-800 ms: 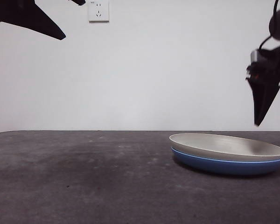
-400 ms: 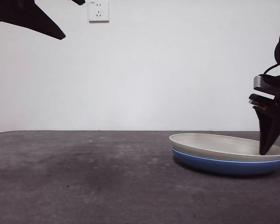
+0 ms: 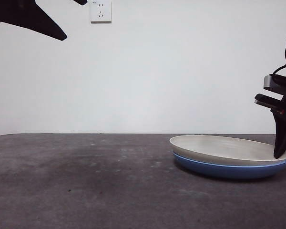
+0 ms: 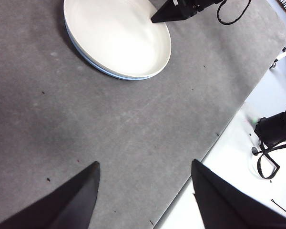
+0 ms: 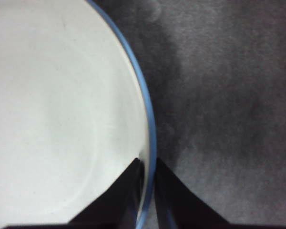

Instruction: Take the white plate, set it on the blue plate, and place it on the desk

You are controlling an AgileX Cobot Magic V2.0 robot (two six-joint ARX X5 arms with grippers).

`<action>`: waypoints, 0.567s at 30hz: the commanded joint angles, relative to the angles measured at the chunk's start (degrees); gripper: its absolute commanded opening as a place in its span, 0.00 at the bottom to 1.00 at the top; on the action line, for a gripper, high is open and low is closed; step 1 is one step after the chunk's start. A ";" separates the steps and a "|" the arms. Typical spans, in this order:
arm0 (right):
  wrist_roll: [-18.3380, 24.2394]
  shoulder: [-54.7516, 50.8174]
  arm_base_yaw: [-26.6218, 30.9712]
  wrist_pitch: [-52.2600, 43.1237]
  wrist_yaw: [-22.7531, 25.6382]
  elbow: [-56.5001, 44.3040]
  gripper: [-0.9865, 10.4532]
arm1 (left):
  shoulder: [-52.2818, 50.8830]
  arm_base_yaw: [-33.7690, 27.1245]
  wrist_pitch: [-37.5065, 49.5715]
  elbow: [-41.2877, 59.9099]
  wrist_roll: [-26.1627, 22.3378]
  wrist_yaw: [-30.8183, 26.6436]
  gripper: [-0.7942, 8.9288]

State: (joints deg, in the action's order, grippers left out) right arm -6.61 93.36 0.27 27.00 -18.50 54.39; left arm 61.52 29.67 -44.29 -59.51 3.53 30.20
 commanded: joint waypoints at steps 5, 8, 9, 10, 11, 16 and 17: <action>-1.36 -2.23 0.68 -1.22 -1.18 0.37 0.09 | 0.22 0.42 0.52 -0.66 -0.26 0.28 0.40; -2.47 -5.92 0.63 -1.49 -2.21 0.46 0.09 | 0.22 0.42 0.57 -0.66 -0.26 0.28 0.40; -2.84 -6.97 0.63 -1.51 -3.10 0.46 0.09 | 0.22 0.42 0.59 -0.66 -0.26 0.28 0.40; -3.37 -8.13 0.61 -1.53 -4.33 0.46 0.09 | 0.22 0.42 0.61 -0.66 -0.26 0.28 0.40; -3.87 -9.14 0.61 -1.51 -5.40 0.46 0.09 | 0.22 0.42 0.61 -0.66 -0.26 0.28 0.40; -6.36 -11.67 -0.33 -1.53 -7.10 0.46 0.09 | 0.22 0.42 0.59 -0.66 -0.26 0.28 0.40; -6.62 -11.74 -0.74 -1.53 -7.08 0.46 0.09 | 0.22 0.42 0.59 -0.66 -0.26 0.28 0.40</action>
State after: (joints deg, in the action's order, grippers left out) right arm -11.25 81.23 -0.01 26.13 -25.06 54.33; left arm 61.52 29.67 -44.27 -59.51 3.53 30.20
